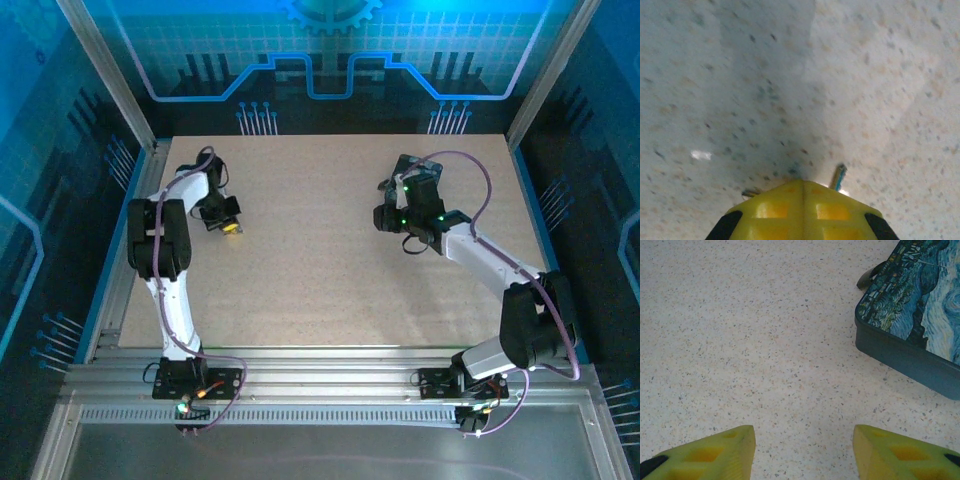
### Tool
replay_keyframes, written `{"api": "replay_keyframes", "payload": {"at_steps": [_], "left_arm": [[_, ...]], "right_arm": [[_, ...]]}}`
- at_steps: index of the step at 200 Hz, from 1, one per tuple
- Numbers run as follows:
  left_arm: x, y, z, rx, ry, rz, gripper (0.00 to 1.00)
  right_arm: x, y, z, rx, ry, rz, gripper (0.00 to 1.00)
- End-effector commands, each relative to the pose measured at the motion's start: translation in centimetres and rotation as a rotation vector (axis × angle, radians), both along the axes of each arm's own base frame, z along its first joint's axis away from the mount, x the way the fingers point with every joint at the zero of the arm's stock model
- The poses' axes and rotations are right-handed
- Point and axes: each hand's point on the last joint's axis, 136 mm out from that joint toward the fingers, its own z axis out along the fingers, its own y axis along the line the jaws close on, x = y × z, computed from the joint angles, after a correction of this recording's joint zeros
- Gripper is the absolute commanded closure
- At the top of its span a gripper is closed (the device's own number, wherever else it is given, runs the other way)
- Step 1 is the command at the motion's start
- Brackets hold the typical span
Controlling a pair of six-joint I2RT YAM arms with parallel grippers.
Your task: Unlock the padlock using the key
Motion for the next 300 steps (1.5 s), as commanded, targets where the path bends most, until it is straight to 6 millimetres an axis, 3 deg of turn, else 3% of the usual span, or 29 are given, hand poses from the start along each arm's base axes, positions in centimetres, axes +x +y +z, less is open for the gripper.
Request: {"api": "replay_keyframes", "payload": {"at_steps": [1,39,73,107,144,188,300], "left_arm": [[-0.9,-1.8,2.2,-0.026,-0.020,-0.040,1.00],[-1.6,-3.9,3.5,-0.013,-0.034,-0.087,1.00],[-2.0,-3.0,4.9,0.058,-0.050,-0.092,0.64],[-2.7,-2.4,3.8,0.078,-0.016,-0.060,0.49],[-2.5,-2.8,1.2,0.049,0.039,-0.019,0.53],[-2.1,-2.9,-0.3,0.037,0.054,0.023,0.62],[-2.2,-2.9,-0.4,0.037,0.060,0.019,0.91]], "right_arm": [[-1.1,0.0,0.7,0.008,-0.005,-0.010,0.46],[-1.9,-0.5,0.8,0.003,-0.001,-0.020,0.45],[-2.4,-0.6,0.7,0.008,0.005,-0.020,0.45],[-2.5,-0.5,0.5,0.010,0.009,-0.020,0.44],[-2.4,-0.5,0.0,0.003,0.021,-0.019,0.44],[-2.3,-0.7,-0.5,-0.018,0.030,-0.017,0.44],[-1.9,0.0,-1.2,-0.017,0.051,0.007,0.44]]}}
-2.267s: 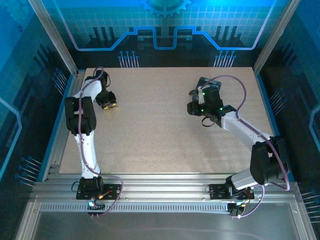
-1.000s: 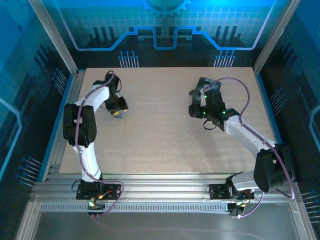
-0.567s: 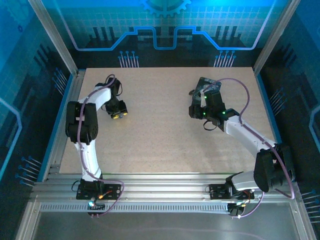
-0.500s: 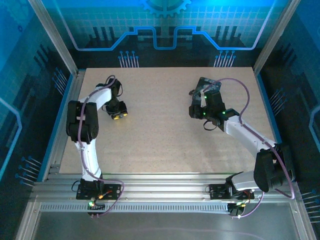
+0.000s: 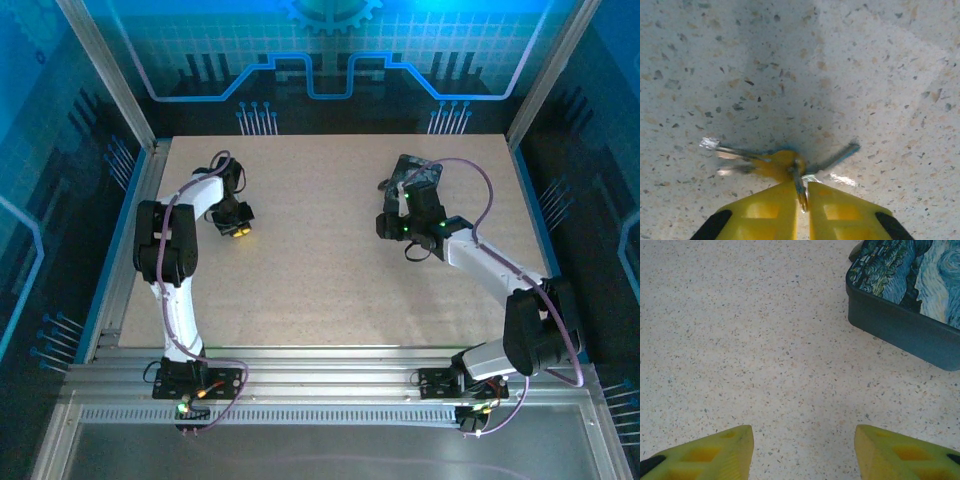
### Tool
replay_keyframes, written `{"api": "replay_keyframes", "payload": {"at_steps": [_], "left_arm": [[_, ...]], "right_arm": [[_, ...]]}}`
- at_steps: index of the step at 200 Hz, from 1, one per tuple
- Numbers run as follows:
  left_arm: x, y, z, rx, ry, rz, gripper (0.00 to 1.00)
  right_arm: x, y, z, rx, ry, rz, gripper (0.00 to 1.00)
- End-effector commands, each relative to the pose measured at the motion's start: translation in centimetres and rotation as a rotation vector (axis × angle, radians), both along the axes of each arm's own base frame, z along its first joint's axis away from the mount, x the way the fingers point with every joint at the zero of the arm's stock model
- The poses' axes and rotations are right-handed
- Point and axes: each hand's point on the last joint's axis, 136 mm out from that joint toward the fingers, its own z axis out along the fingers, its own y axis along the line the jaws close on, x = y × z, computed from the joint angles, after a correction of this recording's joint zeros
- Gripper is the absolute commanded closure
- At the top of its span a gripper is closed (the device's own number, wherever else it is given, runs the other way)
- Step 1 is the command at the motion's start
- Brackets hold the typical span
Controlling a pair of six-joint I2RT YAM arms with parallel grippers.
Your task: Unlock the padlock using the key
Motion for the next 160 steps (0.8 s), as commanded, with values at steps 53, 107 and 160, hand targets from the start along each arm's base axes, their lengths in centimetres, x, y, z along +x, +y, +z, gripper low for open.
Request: {"api": "replay_keyframes", "payload": {"at_steps": [53,107,160], "left_arm": [[-0.8,-1.4,2.2,-0.037,-0.018,-0.056,0.98],[-5.5,-14.0,5.3,-0.046,-0.070,-0.337,0.98],[-10.4,-31.5,4.7,-0.079,-0.100,-0.651,0.98]], "right_arm": [[-0.6,0.0,-0.2,-0.018,0.011,0.004,0.43],[-0.5,-5.6,-0.5,-0.013,0.090,-0.179,0.38],[-1.9,-12.1,-0.3,0.029,0.143,-0.380,0.33]]}}
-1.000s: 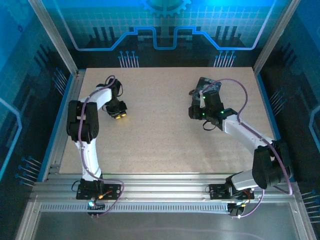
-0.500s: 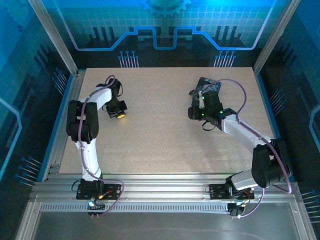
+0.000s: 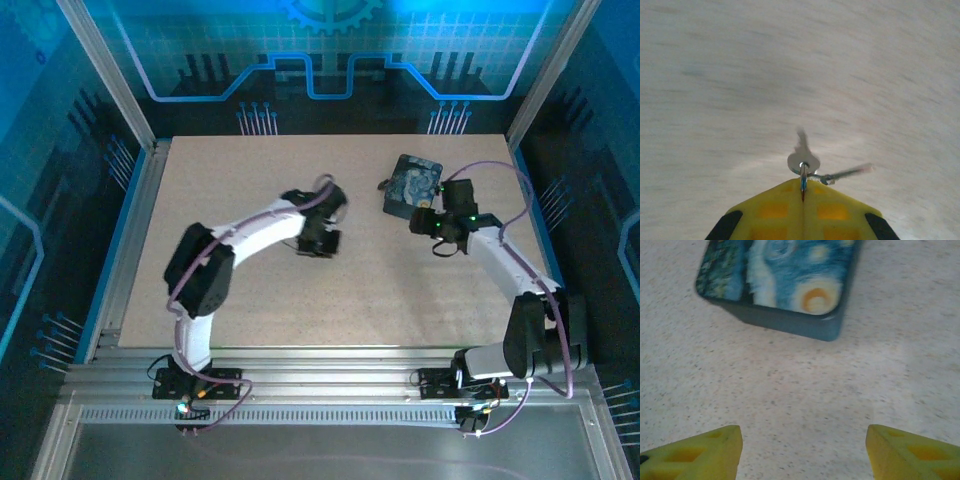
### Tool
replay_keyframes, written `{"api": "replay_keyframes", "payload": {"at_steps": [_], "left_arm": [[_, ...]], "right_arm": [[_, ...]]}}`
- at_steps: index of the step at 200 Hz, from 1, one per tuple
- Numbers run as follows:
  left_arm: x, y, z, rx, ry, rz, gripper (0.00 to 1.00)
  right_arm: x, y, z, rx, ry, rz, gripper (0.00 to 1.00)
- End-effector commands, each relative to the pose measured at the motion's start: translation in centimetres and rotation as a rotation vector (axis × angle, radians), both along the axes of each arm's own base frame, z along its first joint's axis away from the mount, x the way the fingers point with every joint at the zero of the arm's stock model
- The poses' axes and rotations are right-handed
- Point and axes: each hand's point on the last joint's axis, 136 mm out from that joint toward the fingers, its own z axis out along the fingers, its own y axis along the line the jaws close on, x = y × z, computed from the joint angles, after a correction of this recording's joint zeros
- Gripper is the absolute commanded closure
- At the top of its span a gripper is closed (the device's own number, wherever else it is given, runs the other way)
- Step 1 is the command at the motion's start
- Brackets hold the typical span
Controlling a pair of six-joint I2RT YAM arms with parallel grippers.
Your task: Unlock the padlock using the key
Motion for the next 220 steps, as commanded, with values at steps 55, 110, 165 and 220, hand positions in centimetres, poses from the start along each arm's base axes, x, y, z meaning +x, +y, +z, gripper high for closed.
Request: {"api": "replay_keyframes", "payload": {"at_steps": [55,110,165,220], "left_arm": [[-4.8,-15.0,-2.6,-0.023,0.020,-0.189,0.98],[-6.2,-15.4,-4.9,-0.038,0.070,-0.146,0.65],[-5.1,-12.0,0.7,-0.113,-0.005,-0.129,0.42],[-2.4,-2.4,1.4,-0.105,-0.029,0.045,0.40]], "right_arm": [[-3.7,-5.5,-1.0,0.102,0.080,-0.193,0.32],[-2.9,-4.5,-1.2,0.221,0.056,-0.160,0.30],[2.9,-3.2,0.3,0.330,0.022,-0.100,0.24],[9.4,-3.0,-2.8,0.369,0.107,-0.059,0.22]]}}
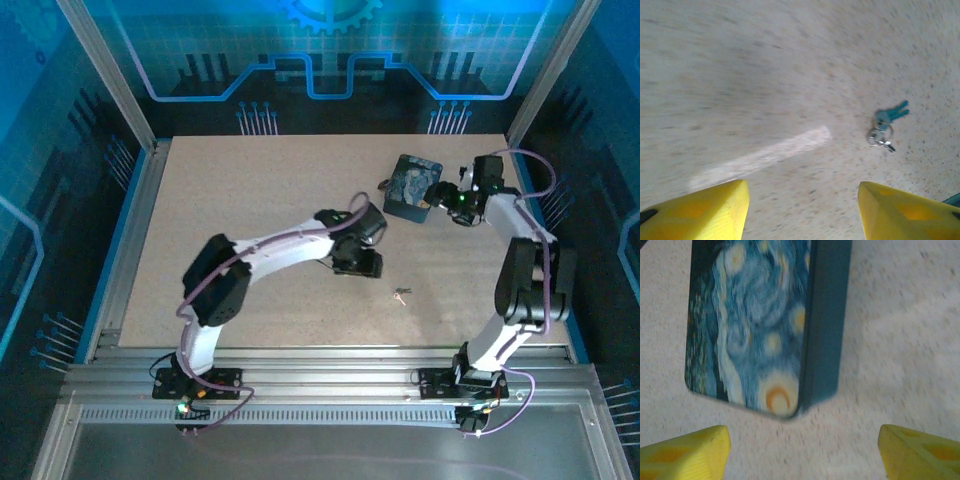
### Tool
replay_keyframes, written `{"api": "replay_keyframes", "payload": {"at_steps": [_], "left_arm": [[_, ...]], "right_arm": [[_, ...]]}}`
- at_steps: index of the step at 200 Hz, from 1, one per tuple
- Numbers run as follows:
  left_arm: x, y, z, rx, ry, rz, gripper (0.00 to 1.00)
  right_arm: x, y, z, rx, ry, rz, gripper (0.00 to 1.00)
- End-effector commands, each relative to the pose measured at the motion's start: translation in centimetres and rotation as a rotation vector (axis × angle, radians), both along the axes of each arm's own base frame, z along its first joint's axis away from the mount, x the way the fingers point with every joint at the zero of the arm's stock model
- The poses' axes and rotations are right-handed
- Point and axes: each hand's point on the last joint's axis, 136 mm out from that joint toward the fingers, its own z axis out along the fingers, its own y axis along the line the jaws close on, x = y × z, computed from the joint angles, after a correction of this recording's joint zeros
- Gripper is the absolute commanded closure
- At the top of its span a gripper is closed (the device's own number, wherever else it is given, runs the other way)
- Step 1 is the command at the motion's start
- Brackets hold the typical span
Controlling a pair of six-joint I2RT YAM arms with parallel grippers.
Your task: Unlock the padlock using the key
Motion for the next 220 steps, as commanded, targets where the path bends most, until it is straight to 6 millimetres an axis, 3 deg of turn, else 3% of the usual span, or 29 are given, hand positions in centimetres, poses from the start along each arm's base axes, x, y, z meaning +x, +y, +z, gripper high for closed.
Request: {"api": "replay_keyframes", "payload": {"at_steps": [1,33,55,88,126,157,179,200,220], "left_arm": [[1.3,4.0,-0.1,0.007,-0.019,0.067,0.40],[2.4,8.8,-0.4,0.014,-0.023,0.165,0.40],[3.3,11.3,0.1,0.024,-0.043,0.207,0.40],[4.9,13.5,1.1,0.033,-0.077,0.242,0.40],[6.5,14.8,1.7,0.030,-0.093,0.273,0.40],[7.4,15.8,2.4,0.031,-0.110,0.293,0.40],[7.7,17.0,2.8,0.031,-0.118,0.316,0.40],[7.7,17.9,3.2,0.028,-0.125,0.334,0.40],[7.7,18.3,3.3,0.027,-0.125,0.342,0.39]], "right_arm": [[1.9,0.4,-1.0,0.049,0.026,0.025,0.22],[4.0,1.4,-2.9,0.044,0.045,0.069,0.27],[4.6,3.5,-3.2,0.026,0.033,0.159,0.34],[3.9,9.3,-3.1,-0.010,0.007,0.366,0.46],[1.4,16.7,-3.9,-0.076,0.038,0.574,0.47],[-0.4,20.5,-2.8,-0.060,0.022,0.661,0.45],[0.4,19.7,-0.5,-0.072,-0.019,0.613,0.37],[2.1,17.5,2.2,-0.060,-0.078,0.547,0.31],[4.0,15.1,3.2,-0.084,-0.108,0.498,0.26]]}}
